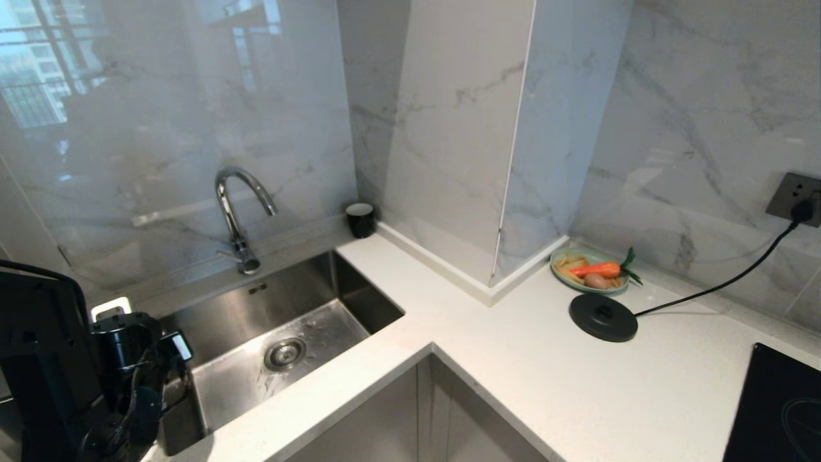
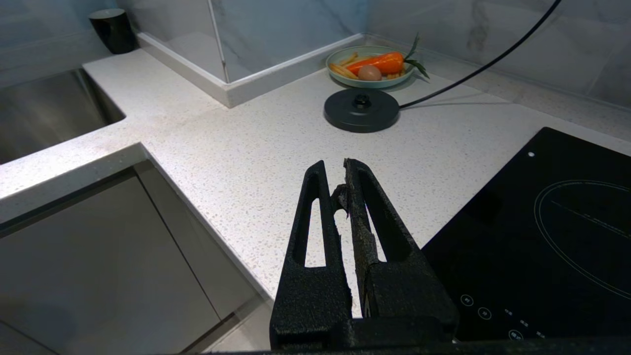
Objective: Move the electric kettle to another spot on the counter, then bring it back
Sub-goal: Grab the kettle
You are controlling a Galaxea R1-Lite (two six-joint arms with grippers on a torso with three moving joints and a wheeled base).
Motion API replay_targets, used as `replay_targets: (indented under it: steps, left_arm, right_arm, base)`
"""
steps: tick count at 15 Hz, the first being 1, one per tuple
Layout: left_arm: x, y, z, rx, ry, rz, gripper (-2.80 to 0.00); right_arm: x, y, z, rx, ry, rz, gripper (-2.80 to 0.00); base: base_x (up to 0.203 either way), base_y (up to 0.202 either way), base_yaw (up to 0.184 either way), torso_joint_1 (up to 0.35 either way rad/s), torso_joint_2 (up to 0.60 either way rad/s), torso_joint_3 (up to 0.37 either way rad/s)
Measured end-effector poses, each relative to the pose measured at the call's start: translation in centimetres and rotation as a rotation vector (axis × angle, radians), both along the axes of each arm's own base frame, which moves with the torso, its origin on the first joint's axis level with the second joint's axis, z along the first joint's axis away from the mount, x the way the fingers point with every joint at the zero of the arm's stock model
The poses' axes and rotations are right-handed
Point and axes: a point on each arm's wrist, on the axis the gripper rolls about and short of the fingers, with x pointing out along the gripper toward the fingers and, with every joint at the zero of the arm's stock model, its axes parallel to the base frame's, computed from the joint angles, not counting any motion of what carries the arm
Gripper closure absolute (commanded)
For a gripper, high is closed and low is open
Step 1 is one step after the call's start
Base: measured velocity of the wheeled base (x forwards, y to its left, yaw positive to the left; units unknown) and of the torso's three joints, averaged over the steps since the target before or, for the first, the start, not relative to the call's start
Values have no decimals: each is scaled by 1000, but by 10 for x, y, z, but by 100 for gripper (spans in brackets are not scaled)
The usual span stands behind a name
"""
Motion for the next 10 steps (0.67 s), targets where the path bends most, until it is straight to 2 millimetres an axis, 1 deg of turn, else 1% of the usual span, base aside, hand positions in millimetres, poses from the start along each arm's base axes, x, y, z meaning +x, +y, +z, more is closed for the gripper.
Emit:
replay_targets:
  steps: [3, 10]
  left_arm:
    - [0, -1, 4, 11, -6, -8, 0]
    - [-1, -18, 29, 70, -58, -77, 0]
  right_arm:
    - [0, 0, 0, 0, 0, 0, 0]
    - [0, 0, 0, 0, 0, 0, 0]
  base:
    - [0, 0, 0, 0, 0, 0]
    - [0, 0, 0, 0, 0, 0]
